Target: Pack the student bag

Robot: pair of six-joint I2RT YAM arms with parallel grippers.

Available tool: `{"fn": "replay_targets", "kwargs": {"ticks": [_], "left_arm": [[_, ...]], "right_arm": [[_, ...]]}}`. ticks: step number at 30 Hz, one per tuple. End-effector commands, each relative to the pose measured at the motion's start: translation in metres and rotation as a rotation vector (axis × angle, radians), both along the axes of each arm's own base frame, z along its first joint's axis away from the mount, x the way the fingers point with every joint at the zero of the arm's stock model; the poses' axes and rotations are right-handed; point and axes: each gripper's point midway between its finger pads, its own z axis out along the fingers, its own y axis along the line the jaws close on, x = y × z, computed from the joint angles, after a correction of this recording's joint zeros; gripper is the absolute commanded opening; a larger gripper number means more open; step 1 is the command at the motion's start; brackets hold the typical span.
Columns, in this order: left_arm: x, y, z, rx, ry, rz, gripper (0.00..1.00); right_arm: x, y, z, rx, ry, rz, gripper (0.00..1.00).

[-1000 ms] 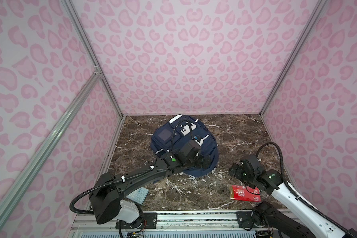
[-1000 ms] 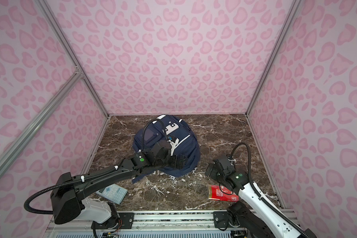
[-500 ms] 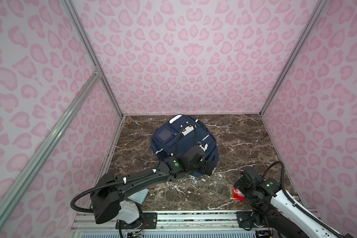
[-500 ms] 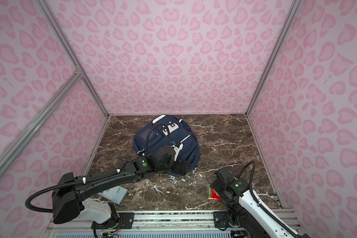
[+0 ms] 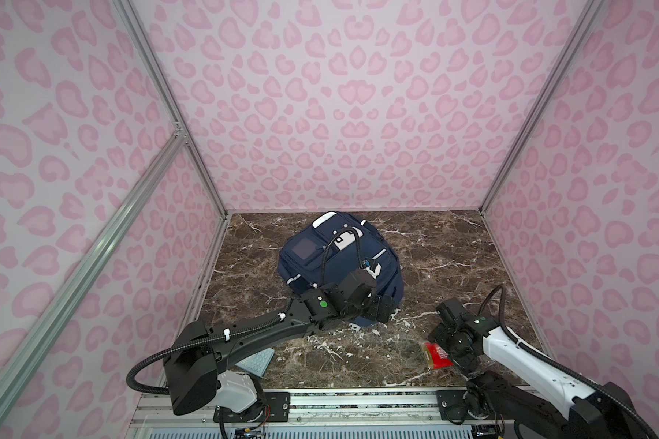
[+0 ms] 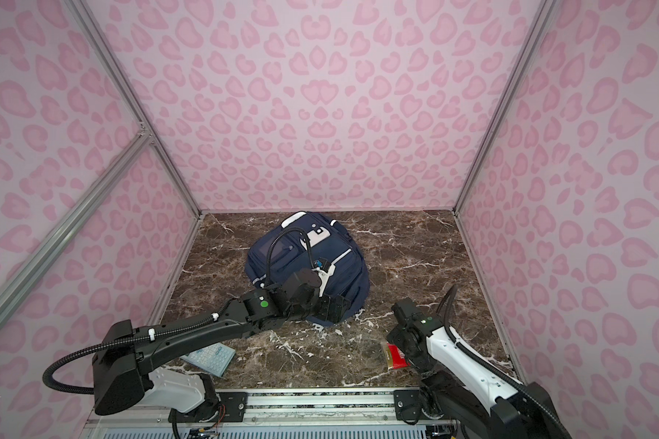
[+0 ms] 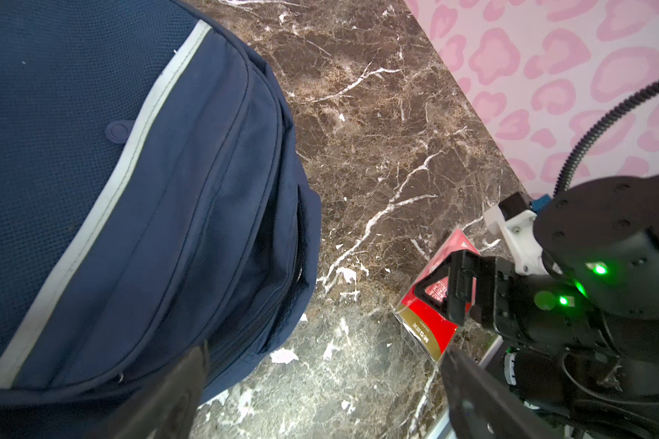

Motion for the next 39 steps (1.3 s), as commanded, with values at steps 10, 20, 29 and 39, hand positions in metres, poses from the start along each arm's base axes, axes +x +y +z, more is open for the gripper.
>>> {"fn": "replay_targets", "kwargs": {"ticks": [10,20,29,39], "left_arm": [[0.003,0.004,-0.026,0.035,0.009,0.029,0.99],[-0.018,-0.097,-0.050,-0.128,0.152,-0.210,0.72],[0.010,-0.136,-0.112,0.020,0.193,-0.118,0.23],[0.041,-0.134,-0.160,0.210,0.144,-0.020,0.03]], "right_arm": [[0.095,0.045,0.018,0.003,-0.199,0.536,1.00],[0.102,0.023,0.023,0.152,-0.250,0.408,1.00],[0.095,0.001,0.017,0.261,-0.303,0.269,0.76],[0.088,0.011,0.011,0.340,-0.335,0.287,0.70]]}}
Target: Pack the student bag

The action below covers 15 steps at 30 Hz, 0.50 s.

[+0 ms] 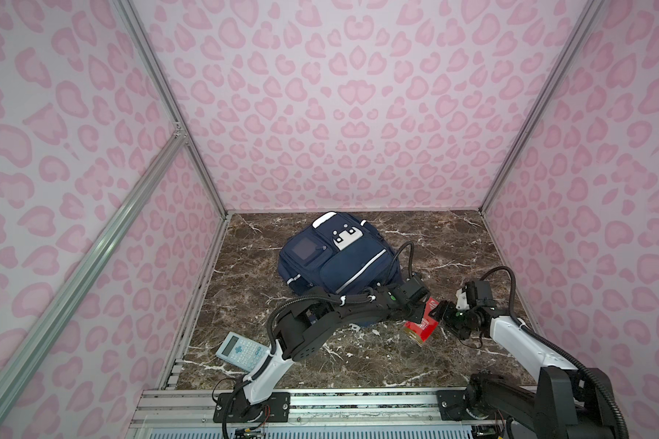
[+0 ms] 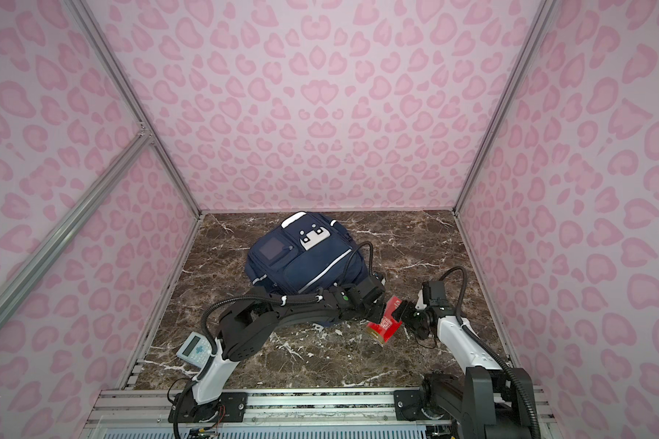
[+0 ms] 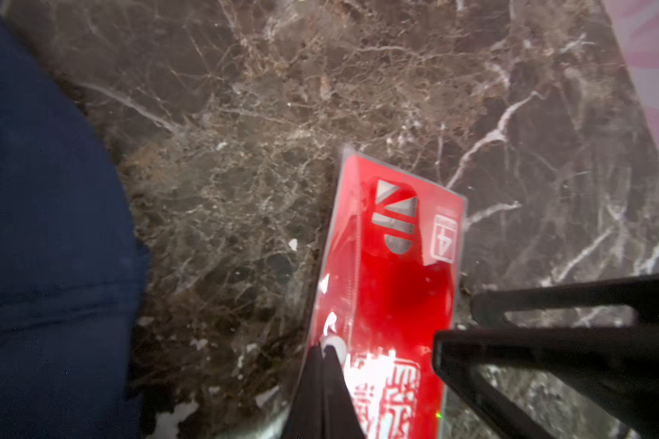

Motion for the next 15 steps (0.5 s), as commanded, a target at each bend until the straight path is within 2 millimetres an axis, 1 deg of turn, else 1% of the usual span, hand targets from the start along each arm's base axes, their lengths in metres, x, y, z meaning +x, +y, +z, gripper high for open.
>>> {"fn": "replay_targets", "kwargs": {"ticks": [1,4,6,8,11,12,15], "left_arm": [[0.008,0.013,-0.013,0.096,-0.037,0.033,0.03],[0.012,0.019,-0.022,0.141,-0.050,0.048,0.03],[0.012,0.019,-0.027,0.148,-0.041,0.047,0.03],[0.009,0.018,-0.031,0.146,-0.027,0.043,0.03],[0.006,0.016,-0.036,0.135,-0.004,0.039,0.03],[0.004,0.016,-0.037,0.131,0.006,0.039,0.03],[0.000,0.013,-0.039,0.103,0.029,0.035,0.03]], "right_arm": [[-0.003,0.009,-0.002,0.043,-0.010,0.039,0.70],[-0.003,0.015,-0.005,0.082,-0.026,0.055,0.71],[-0.002,0.017,-0.007,0.091,-0.030,0.057,0.71],[0.000,0.019,-0.006,0.104,-0.055,0.070,0.68],[0.007,0.026,0.003,0.142,-0.123,0.087,0.63],[0.010,0.027,0.006,0.154,-0.150,0.084,0.60],[0.016,0.030,0.015,0.176,-0.208,0.083,0.41]]}}
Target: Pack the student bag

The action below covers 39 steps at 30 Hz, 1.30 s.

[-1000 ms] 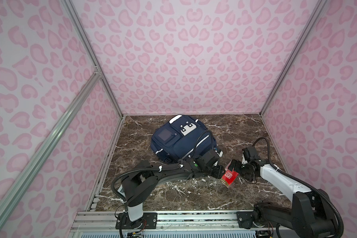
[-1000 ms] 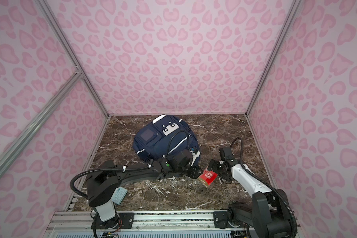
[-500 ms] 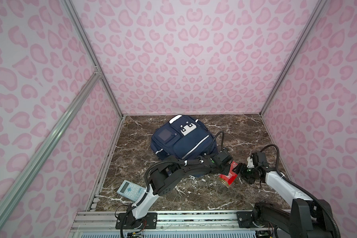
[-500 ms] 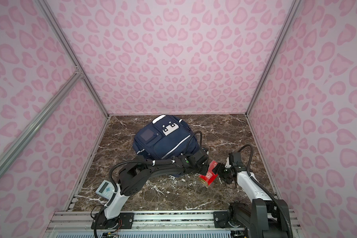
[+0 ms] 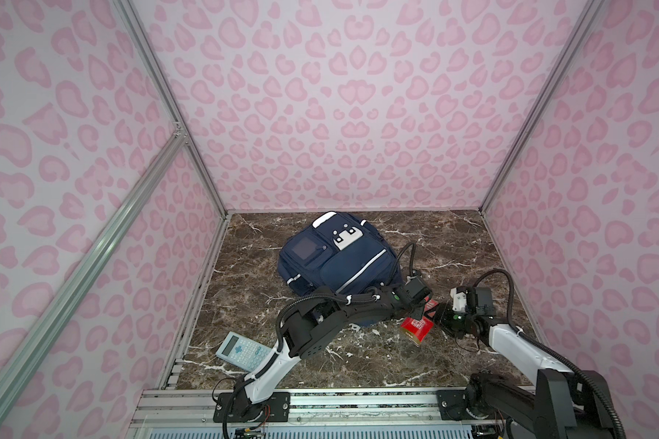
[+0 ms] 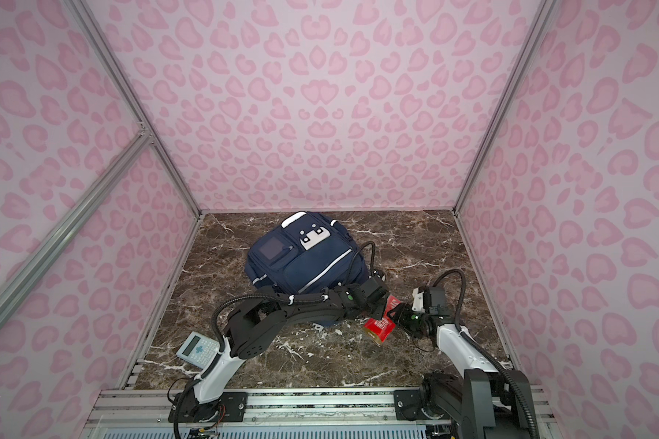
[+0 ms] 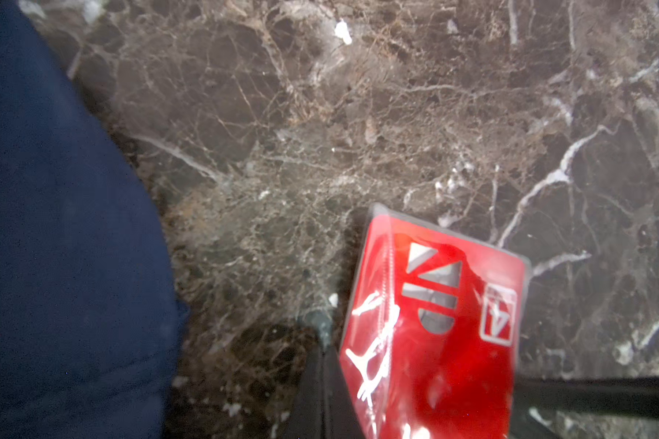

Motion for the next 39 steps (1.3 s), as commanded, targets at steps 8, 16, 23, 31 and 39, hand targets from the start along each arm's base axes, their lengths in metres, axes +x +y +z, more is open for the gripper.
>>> {"fn": "replay_targets", "kwargs": {"ticks": [8,16,23,31,39], "left_arm": [[-0.030,0.009,-0.018,-0.008,0.144,-0.026,0.03],[-0.030,0.006,0.018,-0.060,0.106,-0.038,0.03],[-0.017,0.022,0.118,-0.122,-0.043,-0.044,0.43],[0.015,0.119,0.183,0.060,-0.300,0.095,0.86],[0.050,0.151,0.119,0.317,-0.308,0.051,0.82]], "right_arm": [[0.021,0.003,0.023,0.028,-0.146,-0.011,0.25],[0.019,-0.004,0.028,-0.022,-0.144,-0.013,0.00],[0.019,-0.015,0.081,-0.063,-0.245,-0.080,0.00],[0.021,-0.011,0.150,-0.032,-0.400,-0.077,0.00],[0.043,0.011,0.171,0.083,-0.454,-0.010,0.00]]}}
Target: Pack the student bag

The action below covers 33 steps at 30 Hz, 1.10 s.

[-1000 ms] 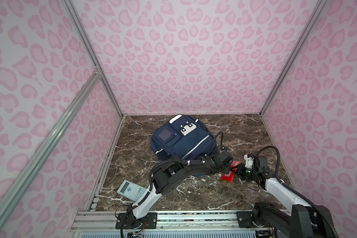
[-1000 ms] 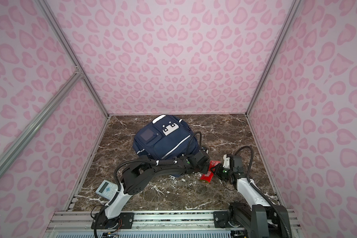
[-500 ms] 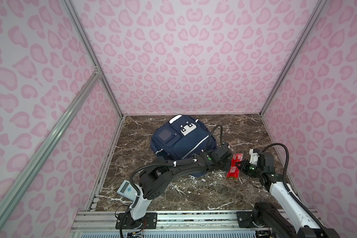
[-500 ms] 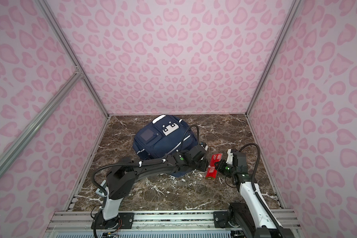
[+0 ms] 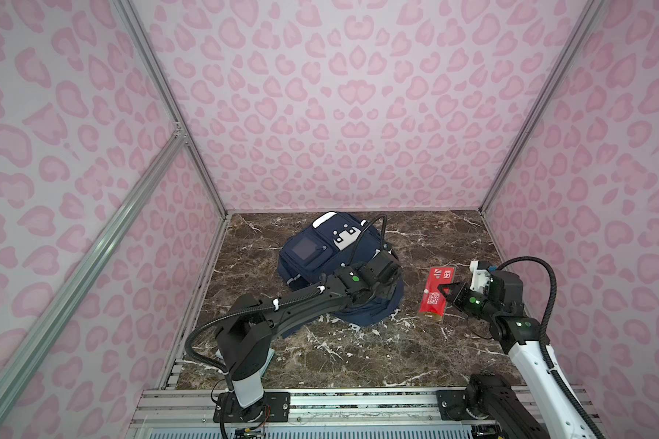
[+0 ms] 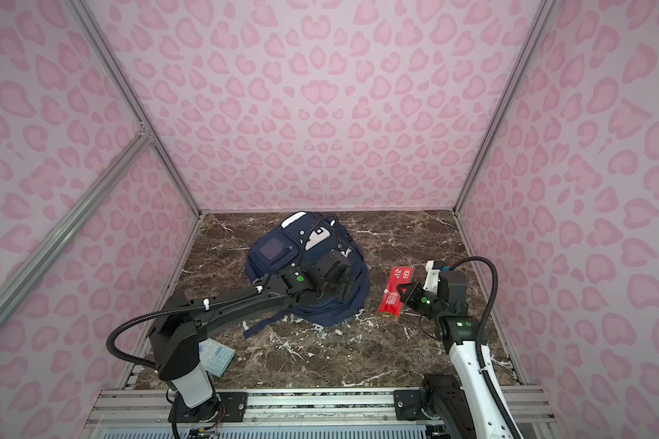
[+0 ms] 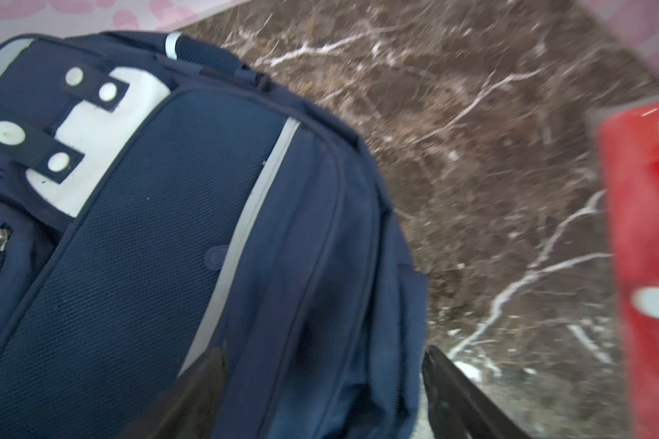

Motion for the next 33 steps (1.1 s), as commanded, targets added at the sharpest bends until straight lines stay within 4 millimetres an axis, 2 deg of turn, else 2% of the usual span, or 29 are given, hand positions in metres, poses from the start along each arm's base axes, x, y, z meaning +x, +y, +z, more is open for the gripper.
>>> {"fn": "replay_targets", "kwargs": {"ticks": [1,3,4,5,6,7,8,13,16,18,22,25,30,33], "left_arm": [[0.015,0.011,-0.024,0.119,-0.008,0.000,0.81],[0.025,0.011,-0.038,0.164,-0.007,0.013,0.75],[0.029,0.012,-0.041,0.185,-0.018,0.023,0.69],[0.034,0.014,-0.042,0.209,-0.023,0.036,0.52],[0.037,0.016,-0.042,0.228,-0.028,0.051,0.26],[0.039,0.018,-0.036,0.232,-0.038,0.061,0.10],[0.039,0.018,-0.026,0.218,-0.049,0.064,0.04],[0.030,0.022,0.039,-0.009,-0.040,0.033,0.03],[0.027,0.032,0.068,-0.143,-0.017,0.017,0.03],[0.030,0.042,0.081,-0.205,-0.020,0.039,0.03],[0.039,0.059,0.092,-0.284,-0.018,0.097,0.03],[0.042,0.063,0.103,-0.324,-0.027,0.105,0.03],[0.044,0.062,0.114,-0.359,-0.026,0.103,0.03],[0.041,0.054,0.115,-0.415,-0.004,0.090,0.03]], "right_arm": [[0.012,0.011,0.021,0.048,-0.085,0.036,0.00],[0.016,0.018,0.022,0.054,-0.093,0.046,0.00],[0.017,0.021,0.022,0.052,-0.095,0.052,0.00],[0.017,0.024,0.020,0.049,-0.093,0.058,0.00],[0.019,0.028,0.020,0.053,-0.097,0.065,0.00],[0.019,0.032,0.018,0.059,-0.098,0.071,0.00],[0.020,0.037,0.016,0.077,-0.101,0.079,0.00],[0.027,0.066,0.013,0.135,-0.131,0.138,0.00],[0.036,0.085,0.015,0.153,-0.147,0.170,0.00],[0.047,0.094,0.018,0.167,-0.147,0.184,0.00],[0.075,0.118,0.018,0.162,-0.168,0.183,0.00],[0.100,0.146,0.014,0.178,-0.175,0.195,0.00],[0.143,0.205,-0.021,0.207,-0.124,0.256,0.00],[0.167,0.227,-0.043,0.163,-0.129,0.258,0.00]]}}
